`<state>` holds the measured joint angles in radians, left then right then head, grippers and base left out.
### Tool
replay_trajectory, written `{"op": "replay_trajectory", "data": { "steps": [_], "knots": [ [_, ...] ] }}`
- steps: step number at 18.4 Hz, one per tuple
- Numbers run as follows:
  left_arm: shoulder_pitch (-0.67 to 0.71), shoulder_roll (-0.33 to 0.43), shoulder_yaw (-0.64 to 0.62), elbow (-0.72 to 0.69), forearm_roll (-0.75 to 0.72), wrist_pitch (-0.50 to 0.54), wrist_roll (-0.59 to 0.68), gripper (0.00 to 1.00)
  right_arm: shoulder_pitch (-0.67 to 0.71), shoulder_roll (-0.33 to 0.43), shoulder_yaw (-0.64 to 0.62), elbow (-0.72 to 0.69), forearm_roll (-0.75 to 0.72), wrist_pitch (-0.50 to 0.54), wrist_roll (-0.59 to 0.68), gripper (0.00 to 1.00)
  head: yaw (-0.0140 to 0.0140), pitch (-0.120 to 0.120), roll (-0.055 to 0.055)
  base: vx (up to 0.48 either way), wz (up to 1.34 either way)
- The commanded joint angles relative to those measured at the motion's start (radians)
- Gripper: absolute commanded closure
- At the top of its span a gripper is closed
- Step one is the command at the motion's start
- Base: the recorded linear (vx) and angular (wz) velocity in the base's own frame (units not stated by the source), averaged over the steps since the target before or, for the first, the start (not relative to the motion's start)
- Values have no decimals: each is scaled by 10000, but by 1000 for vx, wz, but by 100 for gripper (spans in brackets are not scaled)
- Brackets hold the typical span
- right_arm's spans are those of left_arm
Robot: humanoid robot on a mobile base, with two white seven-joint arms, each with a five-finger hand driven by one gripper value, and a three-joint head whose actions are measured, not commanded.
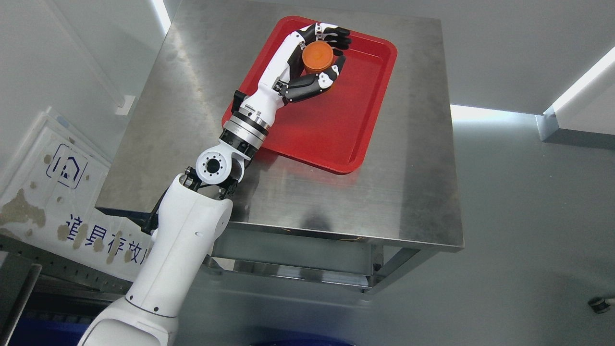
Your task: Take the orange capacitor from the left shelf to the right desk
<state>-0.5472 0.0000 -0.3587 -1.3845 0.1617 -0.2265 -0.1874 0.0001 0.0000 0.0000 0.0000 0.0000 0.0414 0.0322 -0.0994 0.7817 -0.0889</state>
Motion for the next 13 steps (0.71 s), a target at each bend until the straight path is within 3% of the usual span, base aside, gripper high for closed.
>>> {"op": "replay_trajectory", "data": {
  "steps": [1, 4, 7, 9, 13],
  "knots": [
    [-432, 175, 305, 377, -159, -143, -13, 16, -17, -175, -107, -337, 46, 1, 0, 0, 0, 0, 0, 0, 0],
    [-510, 175, 335, 255, -159, -235, 2, 1, -17, -175, -107, -337, 46, 1, 0, 0, 0, 0, 0, 0, 0],
    [-495, 175, 595, -159, -159, -1091, -13, 0, -17, -175, -107, -337, 46, 1, 0, 0, 0, 1, 0, 0, 0],
    [-465, 175, 1633, -649, -144, -1508, -28, 0, -17, -175, -107, -337, 46, 1, 0, 0, 0, 1, 0, 0, 0],
    [101, 175, 4026, -897, -129, -1402, 33, 0, -17, -175, -107, -337, 46, 1, 0, 0, 0, 1, 0, 0, 0]
  ]
}}
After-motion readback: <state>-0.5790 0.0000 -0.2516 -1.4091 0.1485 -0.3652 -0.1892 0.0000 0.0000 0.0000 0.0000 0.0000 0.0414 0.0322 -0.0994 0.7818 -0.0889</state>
